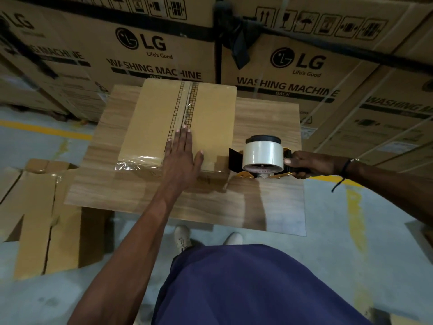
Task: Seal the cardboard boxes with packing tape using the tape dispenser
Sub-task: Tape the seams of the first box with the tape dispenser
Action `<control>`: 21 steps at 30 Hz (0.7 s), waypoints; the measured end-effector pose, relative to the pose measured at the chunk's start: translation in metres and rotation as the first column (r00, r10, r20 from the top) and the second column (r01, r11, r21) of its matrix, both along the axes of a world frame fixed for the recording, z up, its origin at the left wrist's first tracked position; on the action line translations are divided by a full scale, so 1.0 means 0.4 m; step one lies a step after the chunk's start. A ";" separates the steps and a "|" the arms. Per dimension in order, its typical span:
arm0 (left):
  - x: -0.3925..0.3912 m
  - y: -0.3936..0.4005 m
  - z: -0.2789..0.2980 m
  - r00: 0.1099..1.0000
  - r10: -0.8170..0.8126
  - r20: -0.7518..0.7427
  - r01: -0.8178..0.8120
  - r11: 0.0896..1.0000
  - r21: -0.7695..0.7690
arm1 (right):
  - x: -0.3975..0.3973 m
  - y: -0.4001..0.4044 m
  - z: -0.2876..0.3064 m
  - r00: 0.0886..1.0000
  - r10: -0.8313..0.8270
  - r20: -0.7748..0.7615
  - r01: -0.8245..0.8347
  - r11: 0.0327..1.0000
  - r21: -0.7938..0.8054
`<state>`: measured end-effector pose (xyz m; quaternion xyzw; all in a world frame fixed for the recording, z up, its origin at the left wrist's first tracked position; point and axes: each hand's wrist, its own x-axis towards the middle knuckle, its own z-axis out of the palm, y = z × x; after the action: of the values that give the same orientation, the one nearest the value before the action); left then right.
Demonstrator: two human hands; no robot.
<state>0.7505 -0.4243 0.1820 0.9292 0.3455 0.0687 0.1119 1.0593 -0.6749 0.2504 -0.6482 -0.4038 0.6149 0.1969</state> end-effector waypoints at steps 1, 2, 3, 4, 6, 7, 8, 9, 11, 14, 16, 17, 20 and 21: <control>0.000 -0.001 0.000 1.000 0.001 0.001 -0.001 1.000 -0.002 | 0.002 -0.006 -0.006 1.000 0.007 0.006 -0.007 1.000 0.001; 0.000 -0.001 0.001 1.000 0.002 0.000 -0.002 1.000 -0.003 | 0.004 -0.011 -0.009 1.000 0.013 0.013 -0.013 1.000 0.006; -0.001 0.000 0.001 1.000 0.001 -0.003 -0.001 1.000 -0.003 | 0.007 -0.014 -0.009 1.000 0.018 0.022 -0.018 1.000 0.006; -0.002 0.001 0.002 1.000 -0.001 -0.007 0.001 1.000 -0.002 | 0.012 -0.019 -0.008 0.999 0.019 0.033 -0.020 1.000 0.008; -0.004 0.001 0.002 1.000 -0.003 -0.017 0.003 1.000 0.009 | 0.024 -0.030 -0.003 0.998 0.018 0.065 -0.019 1.000 0.012; -0.004 0.001 0.002 1.000 -0.001 -0.020 0.002 1.000 0.015 | 0.028 -0.036 -0.002 0.997 0.014 0.081 -0.015 1.000 0.011; -0.004 0.002 0.002 1.000 0.002 -0.021 -0.002 1.000 0.017 | 0.029 -0.039 0.001 0.996 0.010 0.093 -0.011 1.000 0.009; -0.002 0.002 0.001 1.000 0.004 -0.021 -0.004 1.000 0.015 | 0.027 -0.040 0.004 0.995 0.005 0.102 -0.005 1.000 0.003; 0.001 0.001 0.000 1.000 0.002 -0.022 -0.002 1.000 0.012 | 0.016 -0.029 0.009 0.994 0.010 0.113 -0.010 1.000 -0.004; 0.004 -0.003 0.001 1.000 0.003 -0.021 -0.003 1.000 0.000 | -0.003 0.001 0.017 0.990 0.048 0.134 -0.044 0.998 -0.035; 0.014 -0.009 0.006 0.999 0.032 -0.021 -0.032 0.999 -0.024 | -0.009 0.017 0.023 0.985 0.056 0.161 -0.048 0.997 -0.055; 0.025 -0.014 0.013 0.999 0.051 -0.013 -0.052 0.998 -0.038 | -0.013 0.023 0.030 0.983 0.063 0.170 -0.053 0.996 -0.066; 0.071 -0.042 0.029 1.000 0.003 0.025 -0.002 0.999 -0.052 | -0.015 0.040 0.047 0.978 0.090 0.190 -0.069 0.991 -0.113; 0.087 -0.054 0.027 0.999 -0.039 0.032 0.040 0.998 -0.048 | -0.017 0.045 0.056 0.973 0.099 0.208 -0.073 0.989 -0.129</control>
<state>0.7852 -0.4460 0.1927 0.9317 0.3268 0.0726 0.1410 1.0523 -0.6568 0.2729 -0.7030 -0.4124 0.5730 0.0861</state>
